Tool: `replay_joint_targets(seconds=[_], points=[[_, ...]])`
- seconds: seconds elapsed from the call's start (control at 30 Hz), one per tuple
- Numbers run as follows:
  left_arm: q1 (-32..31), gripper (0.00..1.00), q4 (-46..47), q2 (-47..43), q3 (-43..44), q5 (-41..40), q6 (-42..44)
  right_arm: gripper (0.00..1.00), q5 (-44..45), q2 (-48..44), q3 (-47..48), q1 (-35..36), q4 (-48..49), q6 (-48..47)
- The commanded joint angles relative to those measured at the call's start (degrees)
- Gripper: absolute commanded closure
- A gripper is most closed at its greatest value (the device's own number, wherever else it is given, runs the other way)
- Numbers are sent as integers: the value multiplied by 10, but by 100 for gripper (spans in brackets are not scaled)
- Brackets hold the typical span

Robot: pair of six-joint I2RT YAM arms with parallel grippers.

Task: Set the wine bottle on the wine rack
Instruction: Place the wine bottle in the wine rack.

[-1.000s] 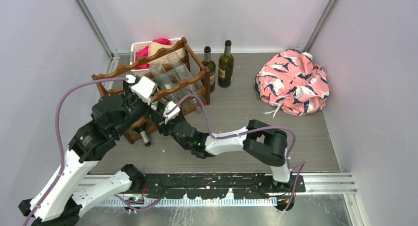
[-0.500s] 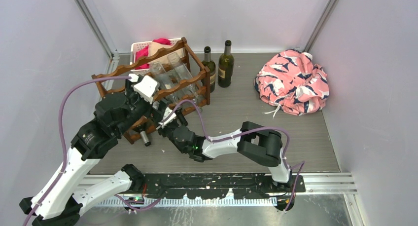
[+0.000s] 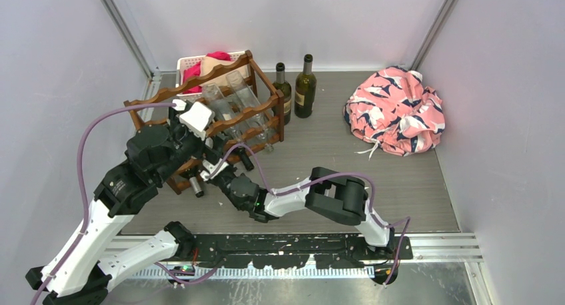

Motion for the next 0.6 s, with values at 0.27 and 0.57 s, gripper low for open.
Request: replay_joint_targets(seconds=[0.27,0.57], points=[[4,4,5,-9,26,10,3,99,17,19,89,14,187,-98],[3,4,6,-11,22,13,5,99,40,49,126,24,187,-136]])
